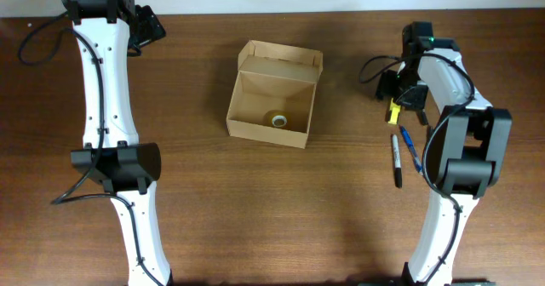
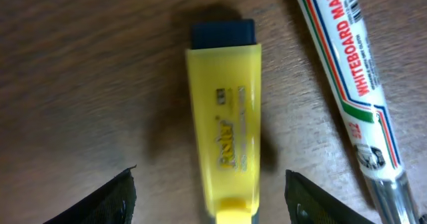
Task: Pack container
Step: 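Grasp the yellow highlighter with the right gripper, then lower the highlighter into the box and open the right gripper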
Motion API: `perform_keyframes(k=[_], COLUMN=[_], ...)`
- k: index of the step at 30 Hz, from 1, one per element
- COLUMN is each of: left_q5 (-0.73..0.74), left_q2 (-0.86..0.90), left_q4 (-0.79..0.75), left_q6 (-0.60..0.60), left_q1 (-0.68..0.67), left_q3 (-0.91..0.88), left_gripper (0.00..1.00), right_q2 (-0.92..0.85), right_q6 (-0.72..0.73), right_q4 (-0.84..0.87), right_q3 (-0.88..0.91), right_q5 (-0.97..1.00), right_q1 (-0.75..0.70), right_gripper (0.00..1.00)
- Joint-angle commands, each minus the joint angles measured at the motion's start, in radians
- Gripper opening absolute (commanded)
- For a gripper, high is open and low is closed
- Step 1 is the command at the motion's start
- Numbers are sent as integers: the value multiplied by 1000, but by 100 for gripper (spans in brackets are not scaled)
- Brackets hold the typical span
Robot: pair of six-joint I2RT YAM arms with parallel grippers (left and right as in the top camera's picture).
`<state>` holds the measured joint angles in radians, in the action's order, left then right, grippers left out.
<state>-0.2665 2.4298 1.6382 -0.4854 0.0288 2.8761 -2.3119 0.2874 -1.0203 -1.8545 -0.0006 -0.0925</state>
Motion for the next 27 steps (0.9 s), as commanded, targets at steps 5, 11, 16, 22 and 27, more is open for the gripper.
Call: perform_keyframes(k=[5,11,16,22,27], left_q5=[-11,-11,-11,-11,-11], left_q2=[9,9,9,9,9], left_q4=[1,1,1,1,1], left_q6=[9,9,9,9,9], left_q1=[6,6,6,6,6], left_q3=[6,6,6,6,6], left_gripper=[100,100,100,100,100], right_q2=[-38,-38,-37,4,84], right_q6=[10,9,-10,-40,-111], right_q4=[-7,-14,-25,-58,-116], right_q3=[9,9,-3,-64,-194], right_q5=[9,-1,-127,-184,-176], right_q1=[-33,-32,-32,-19,38], right_gripper=[61,4,4,4,4])
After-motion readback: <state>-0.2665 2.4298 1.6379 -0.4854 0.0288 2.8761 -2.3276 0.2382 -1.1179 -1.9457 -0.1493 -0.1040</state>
